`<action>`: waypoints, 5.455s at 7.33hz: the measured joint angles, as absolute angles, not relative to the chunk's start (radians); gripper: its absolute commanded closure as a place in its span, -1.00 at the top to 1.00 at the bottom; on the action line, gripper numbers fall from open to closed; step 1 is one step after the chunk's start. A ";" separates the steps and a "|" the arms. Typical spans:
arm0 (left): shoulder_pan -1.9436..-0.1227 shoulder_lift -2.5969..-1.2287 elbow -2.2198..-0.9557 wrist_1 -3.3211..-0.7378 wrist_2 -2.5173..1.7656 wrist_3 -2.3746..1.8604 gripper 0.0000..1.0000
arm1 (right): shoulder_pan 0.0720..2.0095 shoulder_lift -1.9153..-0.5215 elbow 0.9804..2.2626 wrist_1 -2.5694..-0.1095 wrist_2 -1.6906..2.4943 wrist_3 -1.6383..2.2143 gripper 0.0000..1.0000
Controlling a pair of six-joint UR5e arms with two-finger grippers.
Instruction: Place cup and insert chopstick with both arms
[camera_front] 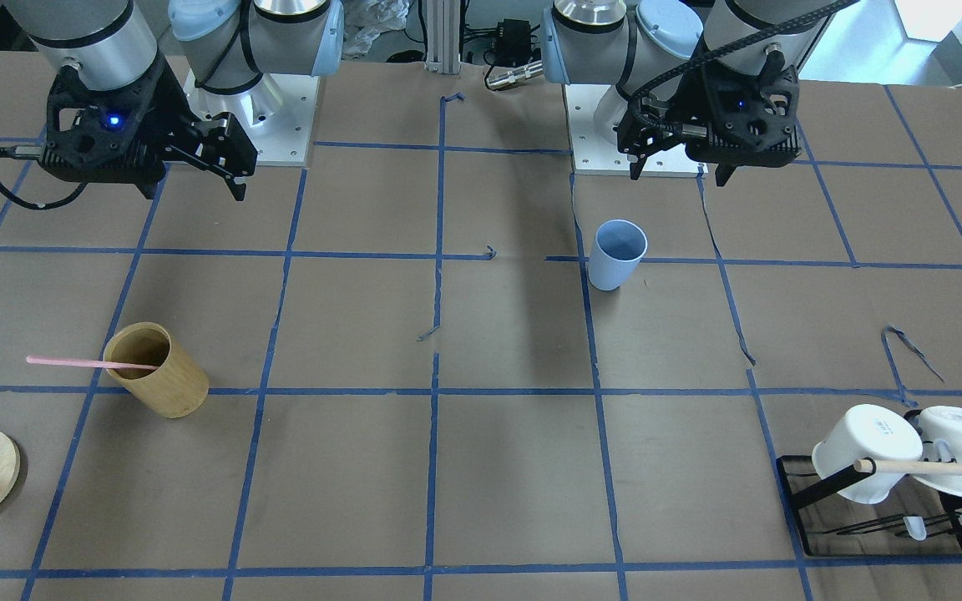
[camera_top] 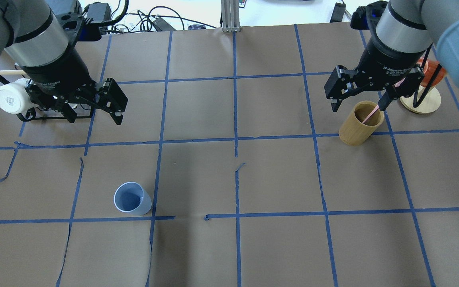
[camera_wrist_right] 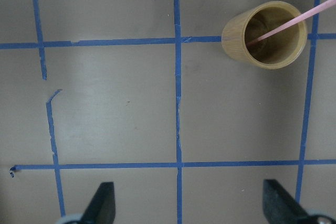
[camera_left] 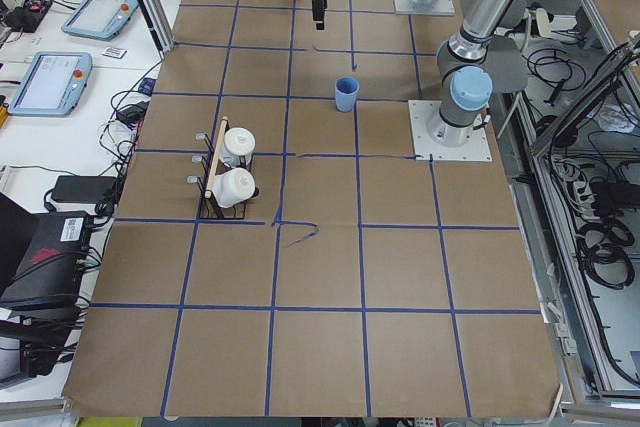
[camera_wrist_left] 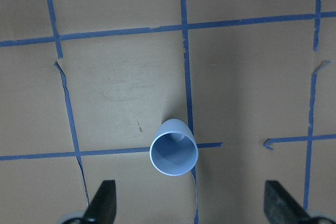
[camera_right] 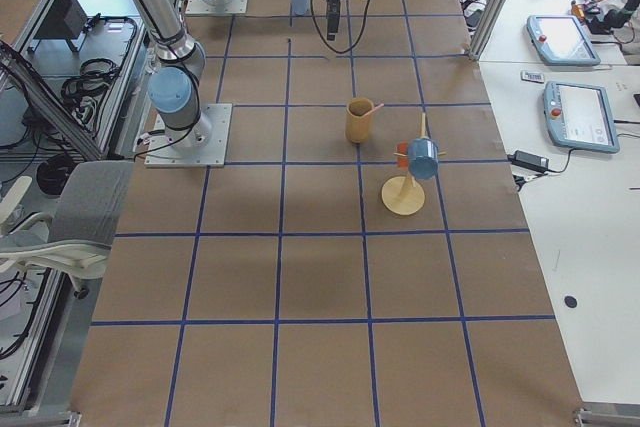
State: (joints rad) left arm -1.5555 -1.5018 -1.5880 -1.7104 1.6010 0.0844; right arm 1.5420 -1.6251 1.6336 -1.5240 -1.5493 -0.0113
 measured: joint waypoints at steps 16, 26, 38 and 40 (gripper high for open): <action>-1.555 -1.502 -1.588 -1.709 1.597 0.084 1.00 | 1.543 -1.623 1.634 -1.538 -1.561 -0.015 1.00; -1.573 -1.469 -1.805 -1.702 1.594 0.069 1.00 | 1.370 -1.580 1.658 -1.781 -1.590 -0.017 0.92; -1.600 -1.504 -2.125 -1.442 1.546 0.057 0.17 | 1.241 -1.444 1.865 -2.268 -1.490 -0.030 0.32; -1.600 -1.505 -2.121 -1.434 1.550 0.058 0.18 | 1.237 -1.428 1.859 -2.299 -1.490 -0.034 -0.04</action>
State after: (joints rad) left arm -1.5999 -1.5047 -2.1211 -1.4344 1.5499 0.0584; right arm 1.2372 -1.4278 1.8594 -2.2986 -1.4899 -0.0342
